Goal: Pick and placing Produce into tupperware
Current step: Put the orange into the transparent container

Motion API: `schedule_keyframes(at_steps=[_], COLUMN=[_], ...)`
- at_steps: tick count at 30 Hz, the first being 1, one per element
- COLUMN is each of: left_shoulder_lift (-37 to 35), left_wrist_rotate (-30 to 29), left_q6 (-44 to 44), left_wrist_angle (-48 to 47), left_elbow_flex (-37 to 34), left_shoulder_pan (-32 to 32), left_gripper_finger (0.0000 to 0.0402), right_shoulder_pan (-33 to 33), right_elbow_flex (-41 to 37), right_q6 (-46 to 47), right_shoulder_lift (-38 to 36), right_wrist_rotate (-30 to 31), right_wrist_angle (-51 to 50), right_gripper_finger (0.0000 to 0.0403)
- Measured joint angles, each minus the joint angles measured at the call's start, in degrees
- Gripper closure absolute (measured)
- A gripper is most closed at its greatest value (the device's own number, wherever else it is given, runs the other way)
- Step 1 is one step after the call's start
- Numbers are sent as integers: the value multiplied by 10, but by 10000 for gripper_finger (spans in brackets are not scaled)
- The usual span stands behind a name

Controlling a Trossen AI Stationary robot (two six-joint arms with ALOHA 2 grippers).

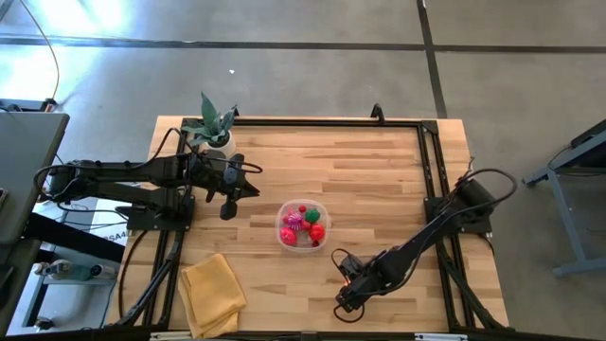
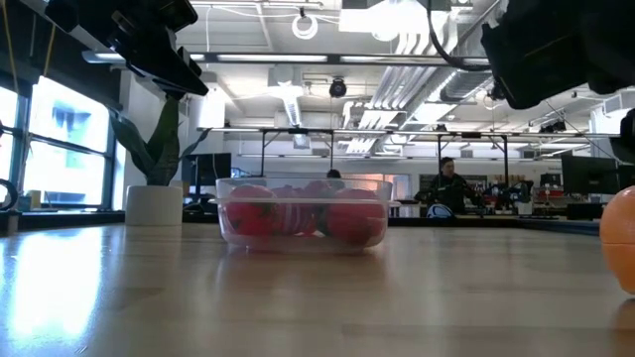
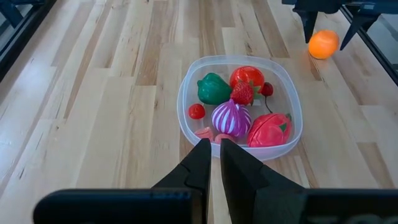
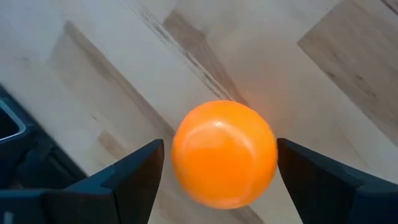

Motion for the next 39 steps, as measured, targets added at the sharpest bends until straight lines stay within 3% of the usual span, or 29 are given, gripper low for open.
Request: schedule_keyframes(at_steps=[10, 39], left_shoulder_lift=[0, 0], left_wrist_rotate=[0, 0], left_q6=[0, 0], left_wrist_angle=[0, 0], left_elbow_flex=[0, 0], left_shoulder_pan=[0, 0], left_gripper_finger=[376, 376], right_shoulder_pan=[-8, -13], right_elbow_flex=[2, 2], right_q6=[0, 0], right_shoulder_lift=[23, 26], right_wrist_rotate=[-25, -24], right_wrist_angle=[0, -27], right_gripper_finger=[104, 113])
